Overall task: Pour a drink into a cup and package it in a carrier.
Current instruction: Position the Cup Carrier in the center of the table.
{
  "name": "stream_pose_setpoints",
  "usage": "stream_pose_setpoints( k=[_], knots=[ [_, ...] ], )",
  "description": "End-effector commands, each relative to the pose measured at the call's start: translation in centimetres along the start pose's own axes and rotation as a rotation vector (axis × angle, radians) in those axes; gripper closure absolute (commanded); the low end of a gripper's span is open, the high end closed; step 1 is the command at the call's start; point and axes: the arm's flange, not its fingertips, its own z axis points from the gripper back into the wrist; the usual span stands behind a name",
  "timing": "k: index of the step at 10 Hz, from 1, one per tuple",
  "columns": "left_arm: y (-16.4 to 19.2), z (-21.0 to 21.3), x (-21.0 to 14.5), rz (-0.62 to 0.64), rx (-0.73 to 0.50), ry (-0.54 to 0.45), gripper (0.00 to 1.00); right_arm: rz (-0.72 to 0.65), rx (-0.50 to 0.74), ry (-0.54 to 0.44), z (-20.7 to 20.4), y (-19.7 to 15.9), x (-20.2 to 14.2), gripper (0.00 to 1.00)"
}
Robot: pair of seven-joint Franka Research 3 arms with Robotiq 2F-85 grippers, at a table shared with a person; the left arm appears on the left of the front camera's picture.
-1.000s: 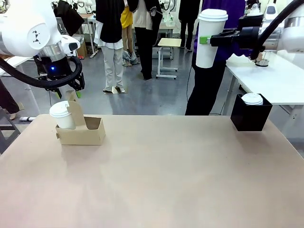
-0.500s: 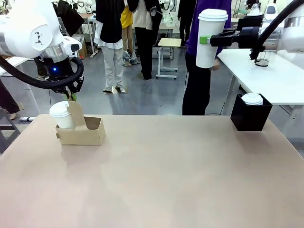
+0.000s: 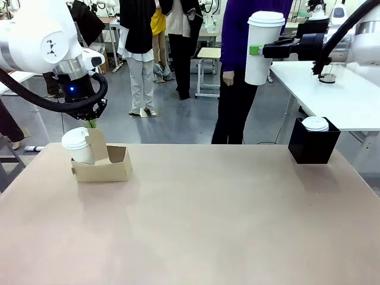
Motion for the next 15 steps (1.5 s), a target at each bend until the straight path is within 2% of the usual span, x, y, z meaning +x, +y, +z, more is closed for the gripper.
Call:
stream_pose_setpoints(
  k=[1, 4, 7, 8, 11, 15],
  knots=[
    [0.0, 0.4, 0.1, -0.019, 0.013, -0.033, 1.0, 0.007, -0.001, -0.003, 0.2, 0.2, 0.5, 0.2],
    [-0.5, 1.2, 0.3, 0.01, -0.018, -0.016, 0.99, 0.007, -0.001, -0.003, 0.2, 0.2, 0.5, 0.2],
    [-4.7, 5.8, 0.1, 0.059, -0.038, -0.011, 0.99, 0.007, -0.001, -0.003, 0.2, 0.2, 0.5, 0.2],
    [-7.0, 7.8, -0.3, 0.056, -0.072, -0.002, 0.99, 0.007, -0.001, -0.003, 0.2, 0.2, 0.5, 0.2],
    [-16.8, 11.8, -3.6, -0.007, -0.077, 0.002, 0.99, 0.007, -0.001, -0.003, 0.2, 0.2, 0.5, 0.2],
    [-25.3, 11.8, -7.8, 0.012, -0.064, 0.056, 0.99, 0.007, -0.001, -0.003, 0.2, 0.2, 0.5, 0.2]
  ],
)
